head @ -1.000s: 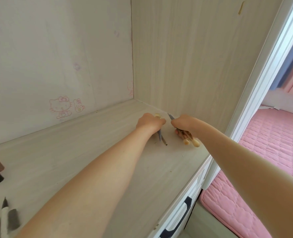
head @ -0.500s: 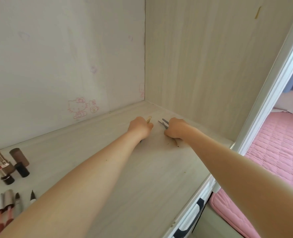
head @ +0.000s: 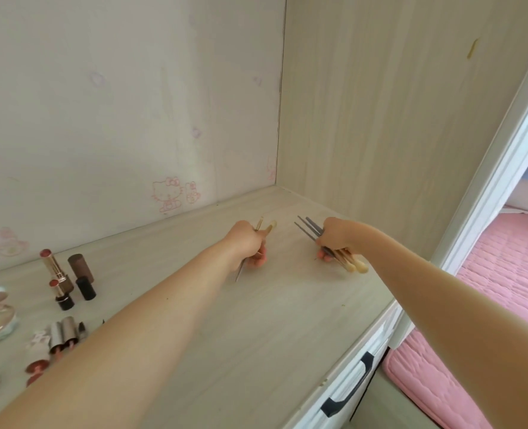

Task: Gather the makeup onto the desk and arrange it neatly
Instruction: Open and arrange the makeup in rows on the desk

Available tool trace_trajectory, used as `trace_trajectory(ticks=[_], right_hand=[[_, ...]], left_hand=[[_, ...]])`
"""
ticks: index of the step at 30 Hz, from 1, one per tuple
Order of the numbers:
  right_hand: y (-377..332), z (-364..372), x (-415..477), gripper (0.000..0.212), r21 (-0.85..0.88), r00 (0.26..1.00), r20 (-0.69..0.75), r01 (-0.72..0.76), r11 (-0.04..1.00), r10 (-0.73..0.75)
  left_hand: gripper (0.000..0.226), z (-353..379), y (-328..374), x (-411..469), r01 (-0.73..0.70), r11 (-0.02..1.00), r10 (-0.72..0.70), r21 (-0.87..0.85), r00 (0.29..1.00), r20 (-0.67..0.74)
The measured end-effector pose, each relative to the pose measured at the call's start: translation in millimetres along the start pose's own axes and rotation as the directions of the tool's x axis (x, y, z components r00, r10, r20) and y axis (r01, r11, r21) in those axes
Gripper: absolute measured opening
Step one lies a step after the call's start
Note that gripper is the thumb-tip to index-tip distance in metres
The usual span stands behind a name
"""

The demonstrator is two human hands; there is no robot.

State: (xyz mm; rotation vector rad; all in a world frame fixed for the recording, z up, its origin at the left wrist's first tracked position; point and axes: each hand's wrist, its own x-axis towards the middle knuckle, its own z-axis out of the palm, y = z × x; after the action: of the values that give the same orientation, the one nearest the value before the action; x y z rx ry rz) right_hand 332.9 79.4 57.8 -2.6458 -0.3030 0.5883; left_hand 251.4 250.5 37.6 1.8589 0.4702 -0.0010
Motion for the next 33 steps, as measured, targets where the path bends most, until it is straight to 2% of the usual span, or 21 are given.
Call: trace_trajectory(ticks=[5,9,14,18,22,26,30,33], right_hand=[[9,-1,-32,0.015,0.404,0.995,0.087,0.018,0.915,-0.058],[8,1,-63,0.015,0.506,0.978,0.144,0.059,0.860,-0.151],[-9,13,-108,0.016,0.523,0.955,0.158,0.136,0.842,-0.252],[-34,32,-147,0.017,0.507,0.915,0.165,0.241,0.828,-0.368],[-61,57,-185,0.018,0.388,0.866,0.128,0.405,0.828,-0.484],[-87,89,-216,0.020,0.336,0.821,0.130,0.491,0.804,-0.555],[-114,119,-245,0.019,0.256,0.759,0.165,0.583,0.771,-0.630],[-138,142,-263,0.015,0.160,0.701,0.179,0.672,0.723,-0.691]], left_hand=[[0.026,-17,-1,-36,0.040,0.997,-0.038,-0.068,0.999,0.037],[0.020,-33,-4,-70,0.008,0.997,-0.006,-0.073,1.000,0.015],[0.022,-63,-16,-127,-0.063,0.998,0.063,0.009,0.998,-0.005],[0.020,-89,-31,-174,-0.121,0.982,0.128,0.144,0.991,-0.040],[0.020,-118,-49,-220,-0.132,0.967,0.151,0.216,0.986,-0.074],[0.023,-147,-75,-267,-0.124,0.956,0.163,0.265,0.977,-0.134],[0.030,-178,-110,-307,-0.116,0.884,0.243,0.453,0.942,-0.233],[0.034,-198,-134,-334,-0.095,0.848,0.275,0.521,0.920,-0.279]])
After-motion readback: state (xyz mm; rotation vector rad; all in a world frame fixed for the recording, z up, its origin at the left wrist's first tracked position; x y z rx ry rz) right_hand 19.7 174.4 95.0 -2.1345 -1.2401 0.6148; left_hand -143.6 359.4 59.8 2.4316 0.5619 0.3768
